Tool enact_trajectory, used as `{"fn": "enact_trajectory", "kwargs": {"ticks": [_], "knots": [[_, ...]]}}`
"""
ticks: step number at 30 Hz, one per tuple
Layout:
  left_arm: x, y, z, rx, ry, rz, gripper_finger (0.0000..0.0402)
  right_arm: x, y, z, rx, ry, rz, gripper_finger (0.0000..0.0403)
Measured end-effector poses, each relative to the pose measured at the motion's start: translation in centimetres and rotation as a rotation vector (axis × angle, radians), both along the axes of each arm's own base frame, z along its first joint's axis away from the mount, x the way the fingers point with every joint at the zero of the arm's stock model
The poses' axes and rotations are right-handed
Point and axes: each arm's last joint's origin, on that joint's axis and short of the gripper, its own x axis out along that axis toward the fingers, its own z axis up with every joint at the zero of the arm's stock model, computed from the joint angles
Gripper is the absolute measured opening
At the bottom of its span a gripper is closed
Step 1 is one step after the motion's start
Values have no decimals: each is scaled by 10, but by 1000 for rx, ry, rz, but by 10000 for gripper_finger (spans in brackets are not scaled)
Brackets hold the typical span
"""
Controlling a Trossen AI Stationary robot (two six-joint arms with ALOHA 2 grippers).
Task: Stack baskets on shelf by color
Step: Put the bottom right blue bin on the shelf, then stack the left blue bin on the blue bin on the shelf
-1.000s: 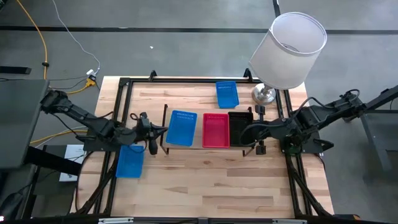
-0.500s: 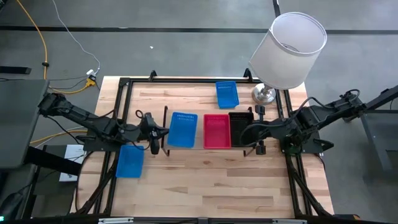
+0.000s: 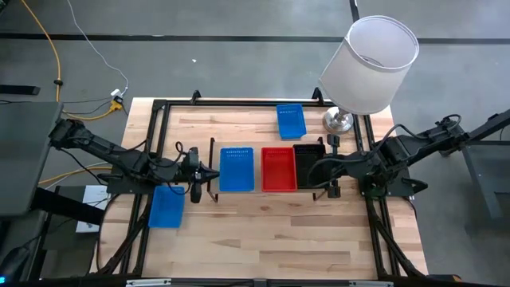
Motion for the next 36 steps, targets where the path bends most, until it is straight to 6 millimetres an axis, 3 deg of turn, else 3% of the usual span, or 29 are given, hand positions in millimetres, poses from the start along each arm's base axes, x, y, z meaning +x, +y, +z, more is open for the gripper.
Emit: {"fn": "enact_trajectory", "kwargs": {"ticks": [18,31,36], "knots": [[-19,-16,19,101,-107,-114,0,1,0,1,5,-13,0,0],[-38,-13,36,158,-202,-143,0,0,0,0,-5,-1,4,0],[-41,-14,39,176,-224,-238,0,-2,-1,-3,-2,45,12,0]]}}
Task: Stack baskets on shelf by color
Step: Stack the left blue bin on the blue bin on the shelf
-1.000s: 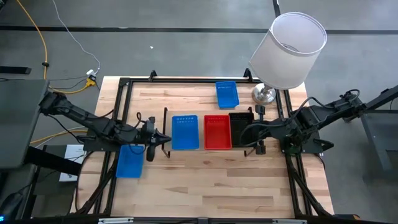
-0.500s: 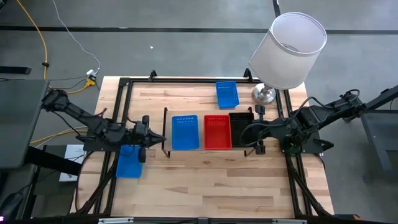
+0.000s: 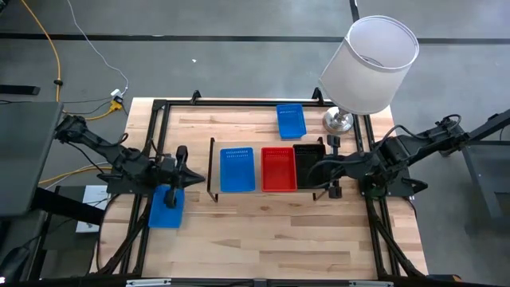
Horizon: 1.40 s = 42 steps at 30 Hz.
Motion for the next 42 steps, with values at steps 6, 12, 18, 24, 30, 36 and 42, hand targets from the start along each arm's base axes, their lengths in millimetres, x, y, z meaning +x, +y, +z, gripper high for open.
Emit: {"fn": "enact_trajectory", "kwargs": {"ticks": [6,12,18,24,30,36,42], "knots": [[2,-4,-1,-61,27,-86,0,0,2,-7,60,31,22,0],[15,-16,14,-132,274,-76,0,1,3,-29,54,82,31,0],[31,-48,34,-196,605,-62,0,2,4,-32,65,72,27,0],[31,-91,28,-24,1023,-71,0,-1,8,-31,53,61,37,0],[20,-114,-5,318,1377,-36,0,-2,12,-30,41,47,43,0],[9,-128,-30,513,1651,-14,1,0,13,-27,54,9,42,0],[4,-144,-45,669,1687,-86,20,1,14,-26,59,-3,43,0]]}}
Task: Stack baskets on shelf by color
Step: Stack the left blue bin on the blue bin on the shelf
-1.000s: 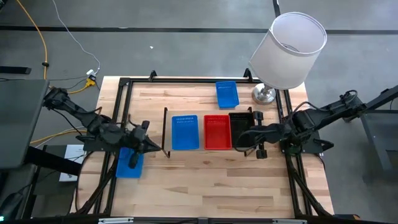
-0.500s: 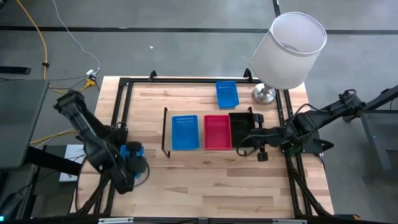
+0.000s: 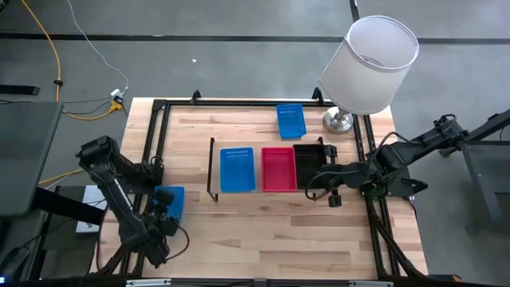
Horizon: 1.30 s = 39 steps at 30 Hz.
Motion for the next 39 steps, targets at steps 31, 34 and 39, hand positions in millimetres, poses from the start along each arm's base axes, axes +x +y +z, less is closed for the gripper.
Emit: {"fn": "enact_trajectory", "kwargs": {"ticks": [31,34,39], "knots": [[-57,41,-43,17,416,-312,173,1,0,1,6,-16,-3,0],[-57,45,-45,-24,445,-312,173,1,0,1,5,-15,-2,0],[-52,44,-47,-36,386,-365,172,1,0,1,-9,-18,-8,0]]}}
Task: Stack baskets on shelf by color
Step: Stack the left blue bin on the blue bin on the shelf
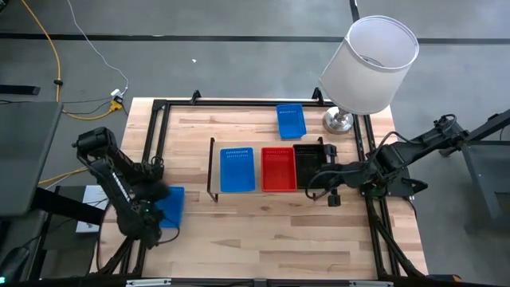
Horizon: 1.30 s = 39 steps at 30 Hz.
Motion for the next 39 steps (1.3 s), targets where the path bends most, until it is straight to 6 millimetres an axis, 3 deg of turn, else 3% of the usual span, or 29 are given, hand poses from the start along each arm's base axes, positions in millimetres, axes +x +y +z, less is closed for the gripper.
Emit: {"fn": "enact_trajectory", "kwargs": {"ticks": [7,29,33,39], "knots": [[5,-5,-4,-69,-45,-75,172,1,0,1,13,-15,-6,0],[5,-6,-15,-116,-71,-62,169,1,0,1,13,-16,-4,0],[6,-7,-16,-123,-91,-65,139,1,0,1,13,-17,-4,0],[9,-5,-16,-100,-120,-63,53,1,0,1,11,-17,-3,0]]}}
